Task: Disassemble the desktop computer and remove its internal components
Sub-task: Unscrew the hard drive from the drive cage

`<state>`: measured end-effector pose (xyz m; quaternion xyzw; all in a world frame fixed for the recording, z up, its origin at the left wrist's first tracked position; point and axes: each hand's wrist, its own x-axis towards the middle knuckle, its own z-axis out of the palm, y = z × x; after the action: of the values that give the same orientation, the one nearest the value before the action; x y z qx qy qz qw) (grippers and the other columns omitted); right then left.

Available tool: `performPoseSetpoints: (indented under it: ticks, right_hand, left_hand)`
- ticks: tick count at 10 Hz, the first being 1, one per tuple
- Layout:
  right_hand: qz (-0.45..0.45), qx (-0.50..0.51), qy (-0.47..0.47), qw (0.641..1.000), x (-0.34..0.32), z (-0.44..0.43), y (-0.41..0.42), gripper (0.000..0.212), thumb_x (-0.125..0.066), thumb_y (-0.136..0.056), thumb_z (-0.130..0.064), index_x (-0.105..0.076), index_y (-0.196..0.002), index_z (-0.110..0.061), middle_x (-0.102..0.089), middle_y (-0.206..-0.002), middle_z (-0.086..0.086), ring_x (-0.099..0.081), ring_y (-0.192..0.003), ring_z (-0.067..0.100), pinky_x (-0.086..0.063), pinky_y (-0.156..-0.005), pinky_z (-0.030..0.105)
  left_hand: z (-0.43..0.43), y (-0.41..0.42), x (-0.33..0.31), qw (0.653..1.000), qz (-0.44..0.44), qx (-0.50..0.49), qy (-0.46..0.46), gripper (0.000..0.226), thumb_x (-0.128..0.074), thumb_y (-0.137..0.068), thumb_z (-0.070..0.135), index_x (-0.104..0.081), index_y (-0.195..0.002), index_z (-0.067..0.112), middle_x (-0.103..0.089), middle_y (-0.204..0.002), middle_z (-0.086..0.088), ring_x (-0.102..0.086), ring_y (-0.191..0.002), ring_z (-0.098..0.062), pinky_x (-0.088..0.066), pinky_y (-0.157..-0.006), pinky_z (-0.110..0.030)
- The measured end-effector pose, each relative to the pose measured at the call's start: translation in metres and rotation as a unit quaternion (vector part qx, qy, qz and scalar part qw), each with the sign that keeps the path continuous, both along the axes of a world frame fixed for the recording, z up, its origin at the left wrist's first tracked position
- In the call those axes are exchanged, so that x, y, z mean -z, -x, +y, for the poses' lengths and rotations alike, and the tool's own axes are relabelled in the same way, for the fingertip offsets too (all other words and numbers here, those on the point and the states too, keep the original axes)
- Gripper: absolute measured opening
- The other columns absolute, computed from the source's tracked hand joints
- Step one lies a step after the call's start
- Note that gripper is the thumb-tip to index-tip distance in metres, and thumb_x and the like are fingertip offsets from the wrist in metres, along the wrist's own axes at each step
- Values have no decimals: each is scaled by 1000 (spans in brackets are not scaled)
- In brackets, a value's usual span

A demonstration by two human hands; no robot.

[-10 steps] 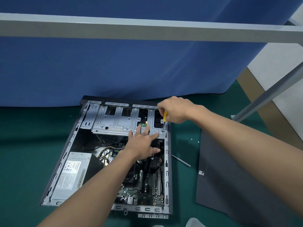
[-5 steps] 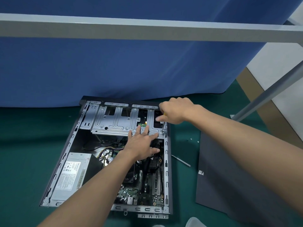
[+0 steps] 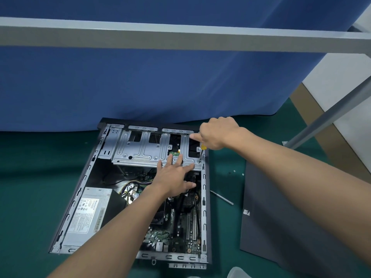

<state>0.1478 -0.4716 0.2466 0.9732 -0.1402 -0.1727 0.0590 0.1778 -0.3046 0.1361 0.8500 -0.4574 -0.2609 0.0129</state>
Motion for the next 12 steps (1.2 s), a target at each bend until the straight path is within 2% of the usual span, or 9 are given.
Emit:
performPoseSetpoints:
  ticks: [2,4,6,7,8,9,10,11,12]
  right_hand:
    - [14,2,-117,993,-9,-3,-4,10,-56,-84,-25,-50,-76,-27,-53,-85,-5,-54,-87,25,-35,-60,29]
    - [-7,-16,24,1000,0,2,-1,40,-35,-96,-57,-43,-80,-21,-55,-94,7,-52,-85,30,-36,-70,35]
    - [37,-13,-107,993,-7,-3,-5,6,-55,-84,-24,-50,-81,-26,-57,-93,-3,-54,-86,24,-35,-59,29]
    - [42,0,-32,999,-4,2,-3,41,-46,-90,-59,-45,-79,-20,-48,-82,-1,-48,-80,25,-36,-68,33]
    - [-16,-11,1,1000,1,5,-2,43,-39,-96,-54,-39,-75,-16,-54,-91,7,-46,-80,29,-35,-69,35]
    - [-13,-2,-74,997,-2,2,-3,17,-55,-88,-33,-47,-86,-18,-57,-102,5,-49,-83,28,-37,-69,34]
    - [-2,22,-98,995,-1,-1,-5,20,-56,-86,-36,-49,-91,-19,-57,-99,1,-51,-86,26,-39,-69,34]
    - [-32,31,-45,998,3,-1,-3,50,-38,-91,-63,-41,-72,-17,-45,-77,-1,-43,-77,27,-35,-69,36]
    - [-58,1,-57,997,4,0,-2,32,-46,-93,-42,-43,-70,-20,-54,-86,5,-46,-76,29,-36,-65,34]
  left_hand:
    - [0,0,1,1000,1,-2,2,70,-49,-91,60,-17,-151,42,4,-163,-7,8,-148,-35,1,-115,-61]
    - [0,0,2,1000,1,-3,1,70,-49,-91,60,-17,-151,42,5,-163,-6,9,-148,-35,2,-114,-61]
    - [0,-1,2,1000,0,-4,3,70,-49,-91,60,-17,-151,42,4,-163,-6,9,-148,-35,1,-114,-61]
    - [0,0,1,1000,2,-3,0,70,-48,-91,61,-17,-151,42,5,-162,-7,10,-148,-35,2,-115,-61]
    - [0,0,0,1000,4,-4,0,70,-48,-91,61,-16,-151,42,4,-162,-7,9,-148,-35,2,-115,-60]
    - [0,0,0,1000,2,-2,0,70,-48,-91,61,-16,-151,42,5,-162,-7,9,-148,-35,2,-115,-60]
    - [0,0,1,1000,0,-3,1,71,-48,-91,61,-16,-151,42,5,-162,-7,10,-148,-35,2,-115,-60]
    - [0,0,2,1000,0,-4,1,71,-48,-91,62,-16,-151,42,5,-162,-6,10,-148,-35,2,-115,-60]
    - [0,0,3,1000,1,-4,2,70,-48,-91,62,-17,-151,42,5,-163,-6,9,-148,-35,1,-115,-60]
